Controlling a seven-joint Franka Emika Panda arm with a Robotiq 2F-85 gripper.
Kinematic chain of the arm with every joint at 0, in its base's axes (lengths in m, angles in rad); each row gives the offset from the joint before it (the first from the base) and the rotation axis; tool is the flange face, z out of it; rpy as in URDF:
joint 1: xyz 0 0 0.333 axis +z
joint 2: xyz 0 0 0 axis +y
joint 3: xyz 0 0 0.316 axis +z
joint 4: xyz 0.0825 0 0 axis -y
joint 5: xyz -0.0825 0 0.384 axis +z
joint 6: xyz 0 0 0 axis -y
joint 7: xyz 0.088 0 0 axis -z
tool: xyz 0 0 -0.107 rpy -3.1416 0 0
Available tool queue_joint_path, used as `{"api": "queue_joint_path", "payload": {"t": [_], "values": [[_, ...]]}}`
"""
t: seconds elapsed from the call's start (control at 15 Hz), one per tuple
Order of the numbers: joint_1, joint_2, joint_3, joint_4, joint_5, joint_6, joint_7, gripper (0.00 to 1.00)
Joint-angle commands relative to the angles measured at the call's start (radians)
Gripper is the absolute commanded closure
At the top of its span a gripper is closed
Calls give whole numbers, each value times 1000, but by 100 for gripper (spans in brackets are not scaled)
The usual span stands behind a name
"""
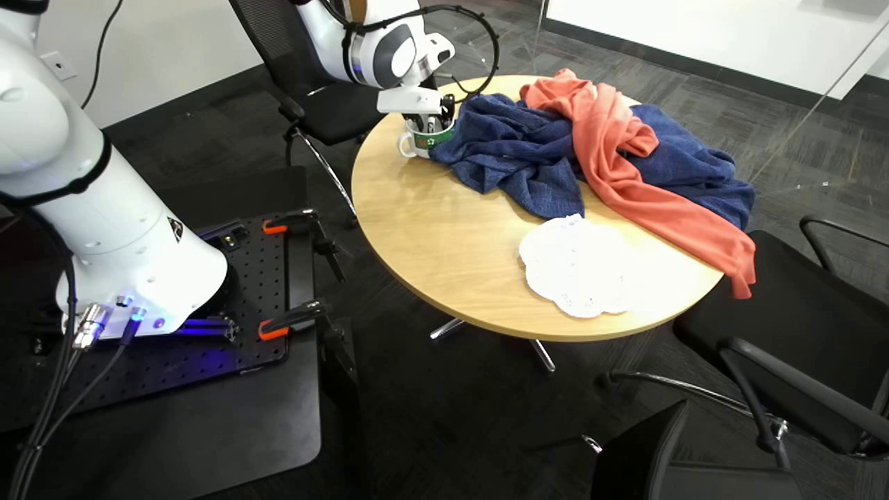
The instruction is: Remove the black marker from the white and green mug and put it on the table
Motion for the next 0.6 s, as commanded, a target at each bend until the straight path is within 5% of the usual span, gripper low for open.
{"api": "queue_joint_path", "payload": {"t": [0.0,0.27,0.53], "values": [[-3,14,1,31,-31,-17,32,66],[5,-17,-15,2,-29,-2,42,98],[38,-110,-53,-67,-18,6,84,95]]}}
